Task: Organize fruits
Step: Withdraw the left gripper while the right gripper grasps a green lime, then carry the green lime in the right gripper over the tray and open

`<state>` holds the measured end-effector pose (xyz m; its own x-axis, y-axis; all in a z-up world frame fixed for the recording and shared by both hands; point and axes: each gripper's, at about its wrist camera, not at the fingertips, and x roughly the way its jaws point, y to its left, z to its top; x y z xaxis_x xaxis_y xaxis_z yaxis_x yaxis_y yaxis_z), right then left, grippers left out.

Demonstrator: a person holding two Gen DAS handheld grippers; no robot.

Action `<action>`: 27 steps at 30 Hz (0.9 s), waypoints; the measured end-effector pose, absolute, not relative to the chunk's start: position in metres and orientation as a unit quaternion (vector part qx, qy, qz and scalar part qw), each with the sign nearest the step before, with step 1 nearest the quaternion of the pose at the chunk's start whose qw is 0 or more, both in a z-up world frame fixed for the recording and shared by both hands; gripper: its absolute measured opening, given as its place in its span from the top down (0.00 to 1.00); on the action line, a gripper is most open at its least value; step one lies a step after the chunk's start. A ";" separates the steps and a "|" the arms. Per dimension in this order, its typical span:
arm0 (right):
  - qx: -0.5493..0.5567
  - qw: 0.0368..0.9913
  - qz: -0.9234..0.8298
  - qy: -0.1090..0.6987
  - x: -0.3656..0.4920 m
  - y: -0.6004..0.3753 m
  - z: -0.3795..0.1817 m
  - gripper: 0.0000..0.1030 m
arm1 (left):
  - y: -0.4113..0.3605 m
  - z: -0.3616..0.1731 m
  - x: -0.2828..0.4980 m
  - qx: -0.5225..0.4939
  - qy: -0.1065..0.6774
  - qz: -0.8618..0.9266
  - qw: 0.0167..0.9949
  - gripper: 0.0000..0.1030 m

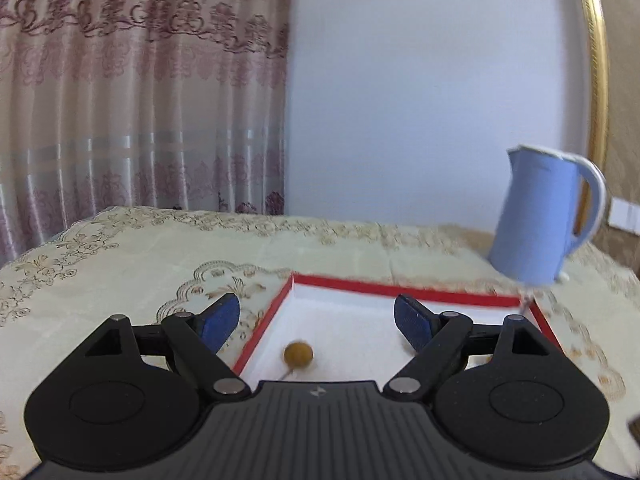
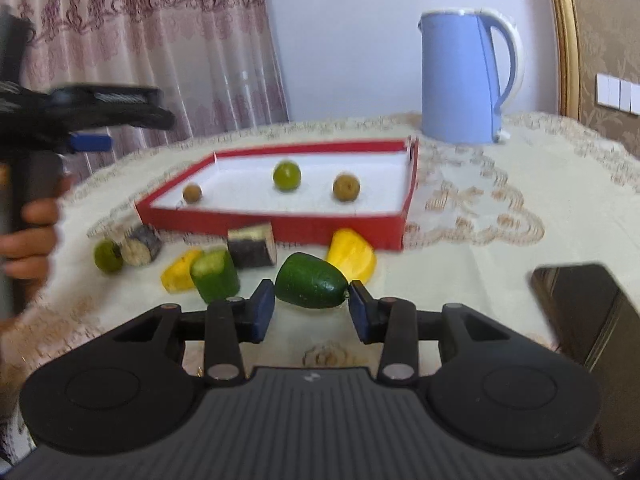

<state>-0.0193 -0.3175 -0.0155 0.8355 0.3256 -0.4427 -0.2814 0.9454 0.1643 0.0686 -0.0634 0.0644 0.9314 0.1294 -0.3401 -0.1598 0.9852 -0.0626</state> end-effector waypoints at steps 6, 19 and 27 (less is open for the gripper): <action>0.072 0.956 0.178 0.221 -0.009 -0.323 0.003 0.63 | -0.054 0.047 0.077 -0.043 0.169 0.085 0.981 0.18; 0.060 0.960 0.183 0.203 0.031 -0.313 0.016 0.63 | -0.064 0.041 0.078 -0.002 0.173 0.097 0.980 0.03; 0.037 0.962 0.171 0.209 0.060 -0.314 0.017 0.63 | -0.061 0.040 0.078 -0.003 0.171 0.108 0.979 0.03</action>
<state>0.0605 -0.3141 0.0173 0.8540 0.3454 -0.3891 -0.3146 0.9385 0.1425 0.0784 -0.0614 0.0403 0.9183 0.2102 -0.3354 -0.2126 0.9767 0.0301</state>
